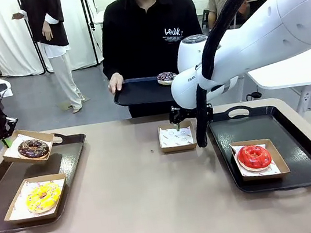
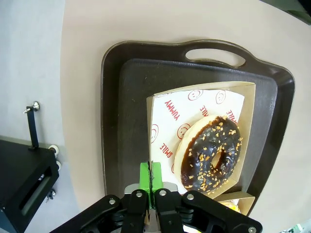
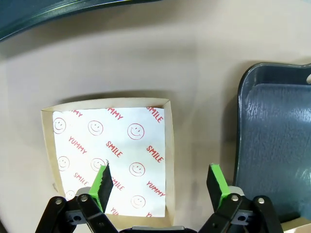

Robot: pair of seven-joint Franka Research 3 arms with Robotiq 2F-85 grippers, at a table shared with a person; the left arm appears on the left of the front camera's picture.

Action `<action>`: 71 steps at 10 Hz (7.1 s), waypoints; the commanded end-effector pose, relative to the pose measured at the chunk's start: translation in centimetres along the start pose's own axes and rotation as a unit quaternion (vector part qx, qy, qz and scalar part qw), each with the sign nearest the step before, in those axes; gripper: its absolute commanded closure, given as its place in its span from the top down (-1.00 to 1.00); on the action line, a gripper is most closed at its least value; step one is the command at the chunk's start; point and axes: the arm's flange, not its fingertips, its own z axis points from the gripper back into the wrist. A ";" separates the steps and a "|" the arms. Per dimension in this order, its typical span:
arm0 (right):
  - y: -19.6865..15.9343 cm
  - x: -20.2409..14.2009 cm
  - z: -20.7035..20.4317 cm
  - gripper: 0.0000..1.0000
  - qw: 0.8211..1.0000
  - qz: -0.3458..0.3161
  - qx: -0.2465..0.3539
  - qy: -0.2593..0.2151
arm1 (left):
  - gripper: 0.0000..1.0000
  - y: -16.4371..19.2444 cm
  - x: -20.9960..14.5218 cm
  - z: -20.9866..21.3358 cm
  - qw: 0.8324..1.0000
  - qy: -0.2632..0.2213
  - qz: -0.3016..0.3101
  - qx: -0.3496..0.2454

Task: Individually package the donuts and arrange them on the tray.
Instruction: Place the picked Paper togo box on the Handle tray while simultaneously picking up another Paper togo box from the table with the other hand, then place the picked Paper togo box on the Handle tray.

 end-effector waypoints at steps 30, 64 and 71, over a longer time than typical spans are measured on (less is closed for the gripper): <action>-0.8 0.1 -1.7 -1.00 0.999 -0.014 0.014 0.029 | 1.00 -1.9 2.4 -2.1 0.999 0.033 -0.013 -0.008; 4.4 5.7 12.6 -1.00 0.997 -0.064 0.000 0.032 | 1.00 21.4 -17.8 4.0 0.834 0.000 0.070 -0.548; -2.2 6.6 19.8 -0.96 0.998 -0.024 0.039 0.035 | 1.00 21.4 -17.8 4.0 0.834 0.000 0.070 -0.548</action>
